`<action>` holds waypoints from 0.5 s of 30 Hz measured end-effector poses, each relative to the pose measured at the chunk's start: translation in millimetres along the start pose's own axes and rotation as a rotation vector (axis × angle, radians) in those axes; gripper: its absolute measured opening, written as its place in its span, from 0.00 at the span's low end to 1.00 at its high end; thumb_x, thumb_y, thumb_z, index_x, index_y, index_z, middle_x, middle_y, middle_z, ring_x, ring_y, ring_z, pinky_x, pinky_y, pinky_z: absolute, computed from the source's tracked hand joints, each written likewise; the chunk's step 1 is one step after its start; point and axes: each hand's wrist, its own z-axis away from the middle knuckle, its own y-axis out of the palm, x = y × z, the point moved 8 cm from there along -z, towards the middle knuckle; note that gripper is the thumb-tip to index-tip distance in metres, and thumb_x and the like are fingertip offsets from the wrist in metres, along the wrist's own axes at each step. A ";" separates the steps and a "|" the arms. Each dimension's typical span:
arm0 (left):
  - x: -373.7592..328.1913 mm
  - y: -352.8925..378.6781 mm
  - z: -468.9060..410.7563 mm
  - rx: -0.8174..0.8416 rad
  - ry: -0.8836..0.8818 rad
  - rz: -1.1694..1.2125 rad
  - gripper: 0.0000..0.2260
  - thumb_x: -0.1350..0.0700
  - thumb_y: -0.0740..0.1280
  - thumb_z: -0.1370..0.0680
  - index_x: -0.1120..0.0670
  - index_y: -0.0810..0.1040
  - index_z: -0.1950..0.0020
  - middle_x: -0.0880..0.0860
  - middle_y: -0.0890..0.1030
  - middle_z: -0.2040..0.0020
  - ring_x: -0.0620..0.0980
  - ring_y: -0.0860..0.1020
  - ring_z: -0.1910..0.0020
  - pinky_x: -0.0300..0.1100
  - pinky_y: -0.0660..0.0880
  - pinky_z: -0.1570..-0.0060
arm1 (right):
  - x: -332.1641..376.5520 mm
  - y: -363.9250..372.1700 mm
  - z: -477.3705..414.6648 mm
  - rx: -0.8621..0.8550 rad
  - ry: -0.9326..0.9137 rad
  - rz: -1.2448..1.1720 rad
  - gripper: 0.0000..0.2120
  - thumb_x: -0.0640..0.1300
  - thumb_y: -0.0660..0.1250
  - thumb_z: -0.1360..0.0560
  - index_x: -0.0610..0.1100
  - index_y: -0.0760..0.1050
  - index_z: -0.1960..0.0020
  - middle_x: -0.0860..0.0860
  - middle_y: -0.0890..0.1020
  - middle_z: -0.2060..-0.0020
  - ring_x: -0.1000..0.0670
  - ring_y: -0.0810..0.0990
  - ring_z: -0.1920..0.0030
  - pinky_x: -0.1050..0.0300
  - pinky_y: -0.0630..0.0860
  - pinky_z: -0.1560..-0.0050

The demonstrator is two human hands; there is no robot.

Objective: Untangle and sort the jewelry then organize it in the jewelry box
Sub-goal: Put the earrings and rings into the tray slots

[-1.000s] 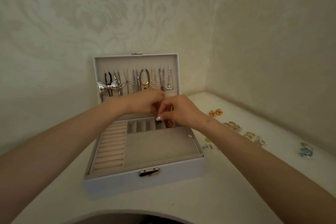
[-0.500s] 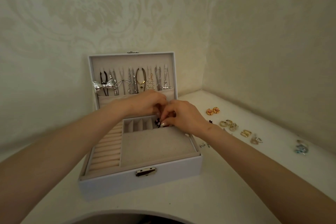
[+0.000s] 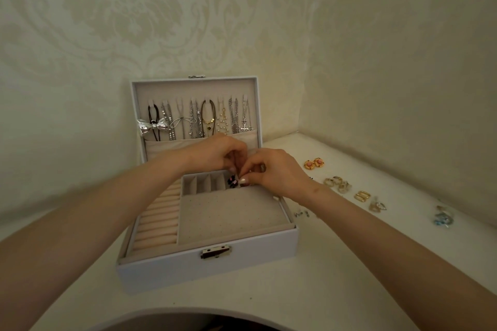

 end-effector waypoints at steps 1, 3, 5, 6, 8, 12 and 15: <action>0.1 1.0 0.1 0.008 -0.007 0.002 0.09 0.66 0.71 0.29 0.54 0.78 0.55 0.40 0.77 0.64 0.32 0.76 0.65 0.24 0.70 0.62 | -3.5 -4.1 1.3 -0.015 0.007 -0.018 0.04 0.48 0.74 0.31 0.51 0.84 0.56 0.59 0.76 0.64 0.58 0.72 0.63 0.61 0.68 0.59; 3.3 3.0 0.7 0.023 -0.035 0.009 0.08 0.66 0.70 0.28 0.54 0.78 0.54 0.41 0.78 0.62 0.33 0.77 0.65 0.26 0.72 0.61 | -15.8 -17.6 4.2 -0.062 0.046 -0.076 0.02 0.48 0.74 0.30 0.52 0.83 0.57 0.59 0.77 0.66 0.59 0.73 0.65 0.62 0.68 0.61; 3.3 0.5 1.6 0.015 -0.045 0.015 0.09 0.65 0.70 0.28 0.52 0.77 0.54 0.43 0.78 0.61 0.34 0.77 0.64 0.27 0.72 0.61 | -36.4 -36.8 7.8 -0.117 0.119 -0.116 0.01 0.49 0.73 0.29 0.54 0.81 0.59 0.57 0.79 0.64 0.59 0.74 0.65 0.62 0.69 0.62; 1.3 -3.0 0.6 -0.004 -0.040 0.009 0.09 0.65 0.70 0.27 0.51 0.76 0.54 0.43 0.77 0.60 0.35 0.76 0.63 0.27 0.71 0.60 | -49.8 -47.9 9.6 -0.150 0.163 -0.115 0.02 0.49 0.73 0.29 0.54 0.81 0.59 0.57 0.80 0.63 0.59 0.74 0.64 0.62 0.69 0.62; -10.4 -13.0 -5.3 -0.072 -0.010 0.003 0.07 0.64 0.70 0.27 0.53 0.76 0.54 0.44 0.76 0.59 0.36 0.74 0.61 0.26 0.69 0.60 | -80.6 -71.0 14.9 -0.208 0.275 -0.050 0.02 0.47 0.72 0.27 0.53 0.80 0.58 0.58 0.78 0.63 0.58 0.75 0.63 0.63 0.68 0.63; -56.5 -14.0 -44.5 -0.170 0.026 -0.026 0.03 0.56 0.68 0.23 0.55 0.77 0.51 0.48 0.79 0.55 0.43 0.76 0.57 0.36 0.72 0.53 | -151.9 -96.9 27.0 -0.096 0.595 0.314 0.07 0.47 0.71 0.27 0.48 0.81 0.50 0.52 0.82 0.52 0.52 0.78 0.53 0.59 0.70 0.56; -82.6 23.5 -92.5 -0.040 -0.041 -0.089 0.09 0.53 0.66 0.22 0.57 0.76 0.46 0.53 0.80 0.48 0.51 0.77 0.50 0.44 0.74 0.49 | -184.3 -92.8 37.3 0.081 0.754 0.447 0.17 0.53 0.74 0.30 0.45 0.79 0.45 0.49 0.82 0.49 0.48 0.80 0.48 0.57 0.74 0.53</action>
